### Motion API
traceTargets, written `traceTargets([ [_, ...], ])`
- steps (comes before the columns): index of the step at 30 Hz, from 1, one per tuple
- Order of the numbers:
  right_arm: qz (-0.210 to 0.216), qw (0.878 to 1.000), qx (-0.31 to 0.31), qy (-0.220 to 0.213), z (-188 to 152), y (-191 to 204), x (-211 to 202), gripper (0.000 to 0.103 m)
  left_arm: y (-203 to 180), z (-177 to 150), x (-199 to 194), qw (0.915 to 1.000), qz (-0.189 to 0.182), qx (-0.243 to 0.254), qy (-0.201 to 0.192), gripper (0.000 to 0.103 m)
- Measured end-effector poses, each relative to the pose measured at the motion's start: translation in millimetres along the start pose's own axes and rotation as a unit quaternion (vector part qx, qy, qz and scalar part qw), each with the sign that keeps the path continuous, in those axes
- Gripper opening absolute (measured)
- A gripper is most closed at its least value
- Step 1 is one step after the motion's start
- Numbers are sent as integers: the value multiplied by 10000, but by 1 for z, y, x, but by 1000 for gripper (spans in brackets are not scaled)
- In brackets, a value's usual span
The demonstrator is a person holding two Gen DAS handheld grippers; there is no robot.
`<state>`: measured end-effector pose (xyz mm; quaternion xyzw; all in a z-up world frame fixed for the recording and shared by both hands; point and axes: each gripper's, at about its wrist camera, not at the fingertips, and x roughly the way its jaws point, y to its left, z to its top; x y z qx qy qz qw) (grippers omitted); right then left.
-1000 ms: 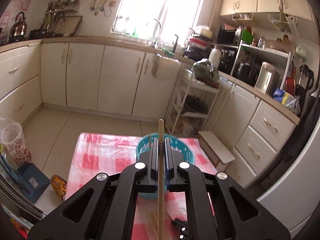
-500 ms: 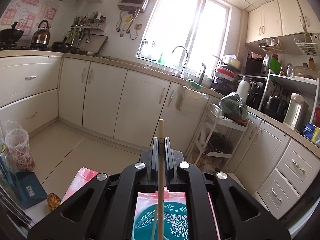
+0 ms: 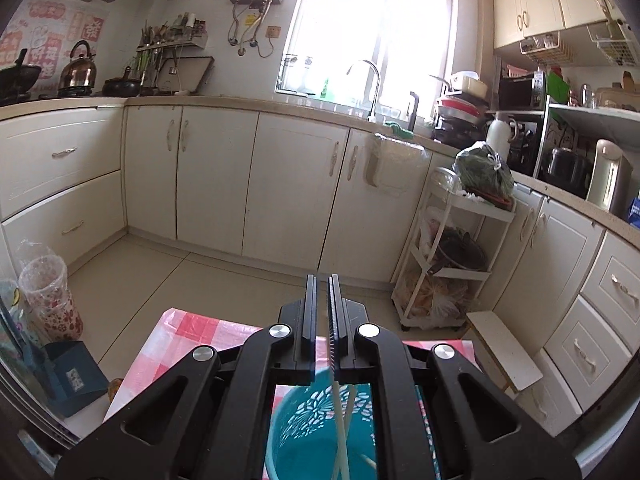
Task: Organize utensils
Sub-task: 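Lift the chopstick with the left tool and drop it into the blue basket, then lift the held chopstick with the right tool and drop it into the basket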
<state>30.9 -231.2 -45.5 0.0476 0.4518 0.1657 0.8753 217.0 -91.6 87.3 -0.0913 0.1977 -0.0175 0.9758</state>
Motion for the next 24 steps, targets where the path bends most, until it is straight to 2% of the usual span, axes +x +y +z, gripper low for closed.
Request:
traceTargets([
  [3, 6, 10000, 7, -2, 0, 0, 0, 7, 1, -8, 2, 9996, 21, 124, 238, 7],
  [5, 26, 10000, 22, -1, 0, -1, 0, 7, 9, -11, -7, 9996, 97, 94, 233, 17],
  [7, 67, 10000, 58, 0, 0, -3, -1, 7, 22, -13, -25, 9996, 250, -22, 99, 49],
  [10, 189, 9997, 177, 5, 0, -7, -2, 7, 48, -20, -54, 9981, 558, -213, -144, 68],
  [13, 293, 9991, 297, 10, 0, -11, -2, 7, 74, -40, -69, 9965, 791, -268, -12, 76],
  [15, 211, 9995, 214, 1, -1, -7, -2, 7, 93, -62, -70, 9950, 884, -338, 310, 80],
  [19, -106, 9997, -206, 38, -1, 6, -2, 7, 125, -109, -64, 9883, 972, -618, 1002, 80],
  [24, -512, 9955, -798, 95, -3, 22, -1, 6, 140, -144, -60, 9836, 842, -733, 1418, 81],
])
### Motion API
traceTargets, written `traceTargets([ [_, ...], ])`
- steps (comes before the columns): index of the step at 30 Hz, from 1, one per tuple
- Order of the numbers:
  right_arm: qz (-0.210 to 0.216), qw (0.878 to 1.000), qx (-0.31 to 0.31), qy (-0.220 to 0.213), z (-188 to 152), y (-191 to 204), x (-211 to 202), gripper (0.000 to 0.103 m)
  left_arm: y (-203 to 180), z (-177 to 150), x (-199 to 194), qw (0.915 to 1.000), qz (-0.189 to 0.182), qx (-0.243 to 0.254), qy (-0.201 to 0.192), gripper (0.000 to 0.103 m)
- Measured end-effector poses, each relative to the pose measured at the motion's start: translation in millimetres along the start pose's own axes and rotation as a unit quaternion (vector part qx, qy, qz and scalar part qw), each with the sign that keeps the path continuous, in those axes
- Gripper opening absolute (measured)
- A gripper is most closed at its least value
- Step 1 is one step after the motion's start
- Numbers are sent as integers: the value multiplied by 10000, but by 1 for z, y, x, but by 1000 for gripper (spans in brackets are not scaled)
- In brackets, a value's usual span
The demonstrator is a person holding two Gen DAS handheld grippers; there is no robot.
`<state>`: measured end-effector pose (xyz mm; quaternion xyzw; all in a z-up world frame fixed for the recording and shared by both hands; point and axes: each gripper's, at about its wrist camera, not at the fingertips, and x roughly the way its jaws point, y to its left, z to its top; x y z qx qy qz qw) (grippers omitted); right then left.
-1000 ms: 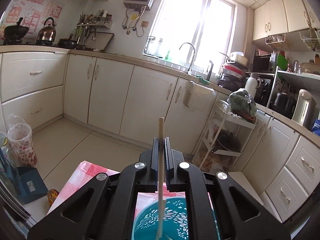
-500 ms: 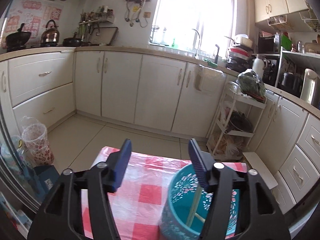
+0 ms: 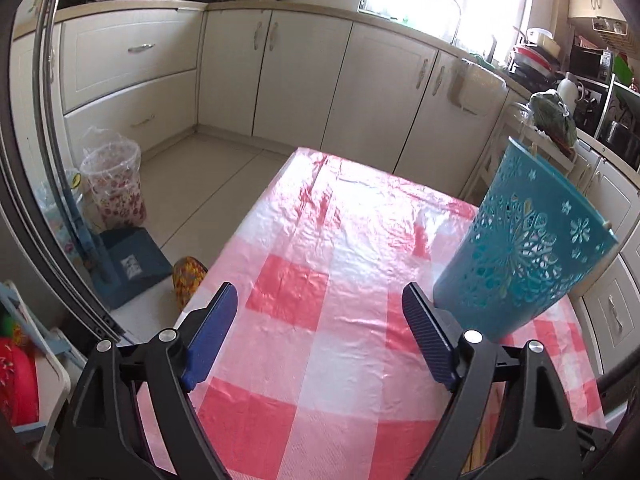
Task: Organize utensils
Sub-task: 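Lift the held chopstick with the right tool and drop it into the basket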
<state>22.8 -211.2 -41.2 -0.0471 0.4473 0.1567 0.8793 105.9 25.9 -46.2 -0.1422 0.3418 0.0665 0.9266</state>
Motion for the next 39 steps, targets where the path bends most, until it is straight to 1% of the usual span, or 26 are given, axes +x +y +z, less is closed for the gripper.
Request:
traceTargets([
  [1, -80, 9999, -96, -12, -1, 2, 0, 6, 2, -4, 4, 9999, -54, -15, 88, 82],
  [3, -55, 10000, -15, 6, -2, -1, -1, 6, 2, -8, 15, 9993, -165, -63, 321, 83],
  [5, 213, 9992, 338, -40, -3, -12, -8, 6, 5, -7, 17, 9989, -288, -128, 347, 83],
  [6, 397, 9978, 525, -115, -3, -17, -14, 6, 7, -7, 19, 9987, -306, -162, 376, 87],
  [7, 590, 9956, 685, -231, -1, -23, -23, 6, 9, -8, 23, 9980, -358, -209, 467, 87],
  [9, 1028, 9885, 956, -556, 4, -32, -45, 6, 11, -9, 27, 9968, -456, -296, 594, 87],
  [11, 1477, 9772, 1235, -899, 10, -40, -68, 6, 14, -10, 28, 9965, -463, -354, 599, 87],
  [13, 1823, 9646, 1463, -1223, 22, -48, -89, 6, 13, -11, 29, 9965, -472, -349, 596, 87],
  [16, 2224, 9427, 1718, -1798, 55, -58, -116, 6, 9, -12, 27, 9970, -476, -245, 559, 87],
  [18, 2353, 9278, 1847, -2230, 84, -63, -129, 6, 7, -12, 26, 9971, -476, -195, 552, 87],
  [21, 2331, 9086, 2037, -2804, 130, -67, -135, 6, 6, -12, 27, 9970, -480, -199, 580, 87],
  [23, 2159, 9023, 2036, -3127, 162, -68, -131, 6, 8, -11, 27, 9967, -499, -239, 589, 87],
  [25, 2039, 8982, 2107, -3275, 184, -71, -119, 6, 9, -11, 28, 9964, -529, -279, 602, 87],
  [27, 1871, 9003, 2143, -3293, 202, -72, -103, 7, 10, -11, 28, 9960, -566, -309, 619, 87],
  [29, 1682, 9070, 2159, -3201, 213, -74, -85, 7, 11, -11, 29, 9957, -590, -344, 620, 87],
  [31, 1475, 9157, 2141, -3064, 216, -77, -73, 7, 12, -11, 30, 9955, -615, -362, 626, 87],
  [34, 1376, 9251, 2108, -2841, 212, -77, -58, 7, 13, -11, 30, 9954, -628, -378, 623, 87],
  [39, 1334, 9343, 1935, -2682, 200, -75, -58, 7, 14, -11, 30, 9953, -628, -411, 619, 87],
])
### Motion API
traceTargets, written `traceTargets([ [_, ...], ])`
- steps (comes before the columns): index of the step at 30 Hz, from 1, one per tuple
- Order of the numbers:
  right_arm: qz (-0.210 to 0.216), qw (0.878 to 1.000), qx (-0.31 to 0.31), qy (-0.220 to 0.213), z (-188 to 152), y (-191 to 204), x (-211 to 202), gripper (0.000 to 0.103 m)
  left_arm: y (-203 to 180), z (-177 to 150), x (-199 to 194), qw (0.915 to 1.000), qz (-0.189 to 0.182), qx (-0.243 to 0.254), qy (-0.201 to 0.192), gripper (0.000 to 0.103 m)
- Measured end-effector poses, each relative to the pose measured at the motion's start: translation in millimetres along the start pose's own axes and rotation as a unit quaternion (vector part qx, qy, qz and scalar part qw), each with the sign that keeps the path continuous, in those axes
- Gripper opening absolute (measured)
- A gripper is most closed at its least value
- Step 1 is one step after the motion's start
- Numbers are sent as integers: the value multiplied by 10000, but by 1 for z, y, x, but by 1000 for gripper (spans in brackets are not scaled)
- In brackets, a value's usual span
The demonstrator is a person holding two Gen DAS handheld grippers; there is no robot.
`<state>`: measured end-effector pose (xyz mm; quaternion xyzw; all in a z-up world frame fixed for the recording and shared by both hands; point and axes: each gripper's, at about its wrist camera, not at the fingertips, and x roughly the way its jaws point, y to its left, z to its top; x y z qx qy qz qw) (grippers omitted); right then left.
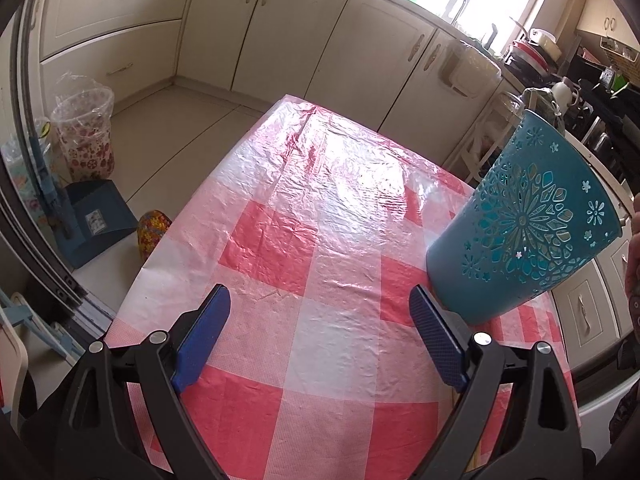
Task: Organize utensils
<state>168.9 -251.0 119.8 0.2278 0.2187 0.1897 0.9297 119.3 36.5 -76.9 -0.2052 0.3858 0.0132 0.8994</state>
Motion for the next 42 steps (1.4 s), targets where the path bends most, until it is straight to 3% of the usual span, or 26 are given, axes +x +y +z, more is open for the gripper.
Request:
traceTargets([
  [4, 19, 9999, -115, 24, -8, 1, -24, 8, 1, 0, 0, 10000, 6, -23, 11, 87],
  [7, 7, 9998, -194, -76, -19, 1, -56, 21, 2, 0, 0, 10000, 21, -25, -2, 87],
  [11, -217, 9988, -440, -7, -48, 1, -95, 24, 1, -1, -1, 10000, 45, 4, -28, 87],
  [15, -611, 9935, -714, 647, -108, -2, -108, 25, 0, -1, -2, 9999, 83, 52, -48, 87],
  [21, -856, 9735, -716, 1996, -197, -17, -82, 22, -4, -2, -3, 9998, 143, 157, -65, 87],
  [32, -1002, 9559, -1032, 2561, -222, -12, -52, 21, -5, -2, -4, 9997, 147, 174, -78, 87],
  [42, -1146, 9534, -1229, 2505, -223, -9, -49, 21, -4, -2, -3, 9997, 145, 175, -81, 87],
])
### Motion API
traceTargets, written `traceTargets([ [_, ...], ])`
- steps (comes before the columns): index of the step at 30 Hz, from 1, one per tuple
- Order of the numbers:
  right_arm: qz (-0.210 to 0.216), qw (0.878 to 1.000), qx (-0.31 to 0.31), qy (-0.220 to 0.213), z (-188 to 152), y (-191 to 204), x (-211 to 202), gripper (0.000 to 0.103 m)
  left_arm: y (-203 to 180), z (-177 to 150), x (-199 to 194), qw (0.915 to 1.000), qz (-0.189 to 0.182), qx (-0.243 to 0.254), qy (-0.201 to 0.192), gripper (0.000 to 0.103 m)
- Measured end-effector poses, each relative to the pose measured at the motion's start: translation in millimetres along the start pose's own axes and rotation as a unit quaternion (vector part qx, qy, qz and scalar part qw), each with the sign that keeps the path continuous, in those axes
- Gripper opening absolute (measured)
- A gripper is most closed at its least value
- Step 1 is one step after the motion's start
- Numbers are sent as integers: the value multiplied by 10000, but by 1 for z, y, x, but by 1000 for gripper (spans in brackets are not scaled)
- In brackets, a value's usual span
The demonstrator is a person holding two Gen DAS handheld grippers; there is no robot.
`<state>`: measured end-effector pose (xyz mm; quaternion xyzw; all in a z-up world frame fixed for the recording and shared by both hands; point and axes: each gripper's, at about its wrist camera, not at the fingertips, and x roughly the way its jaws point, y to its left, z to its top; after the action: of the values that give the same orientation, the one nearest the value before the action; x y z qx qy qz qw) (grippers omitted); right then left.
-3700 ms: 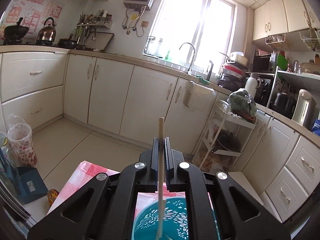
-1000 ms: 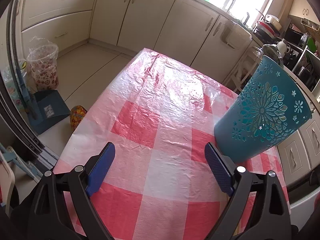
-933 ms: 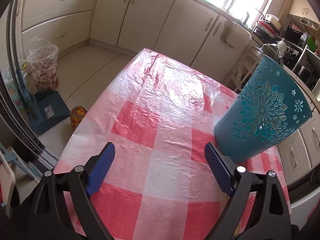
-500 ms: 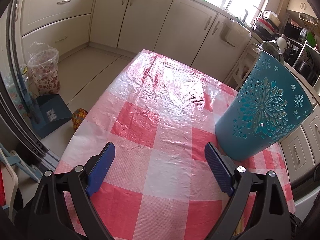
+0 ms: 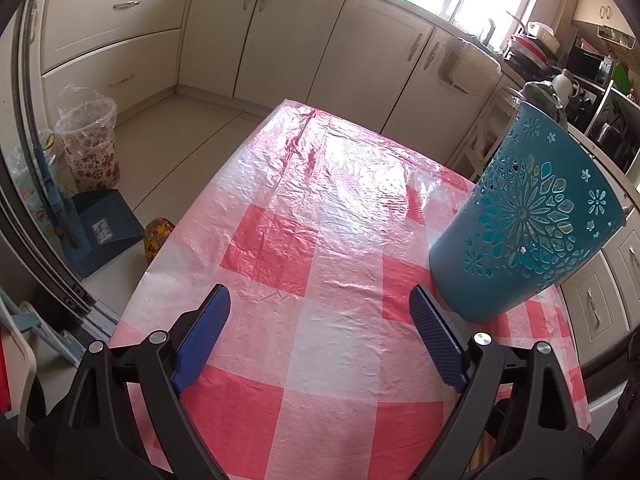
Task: Organize utensils
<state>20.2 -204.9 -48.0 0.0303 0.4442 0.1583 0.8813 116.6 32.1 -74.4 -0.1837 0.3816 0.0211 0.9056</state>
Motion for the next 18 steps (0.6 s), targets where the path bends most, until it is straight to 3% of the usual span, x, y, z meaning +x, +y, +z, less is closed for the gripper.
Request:
traceTargets([
  [9, -284, 9987, -428, 27, 0, 13, 2, 17, -1, 0, 0, 10000, 18, 28, 3, 87],
  [18, -296, 9995, -85, -27, 0, -9, -2, 13, -2, -1, 0, 9999, 67, 112, -33, 87],
])
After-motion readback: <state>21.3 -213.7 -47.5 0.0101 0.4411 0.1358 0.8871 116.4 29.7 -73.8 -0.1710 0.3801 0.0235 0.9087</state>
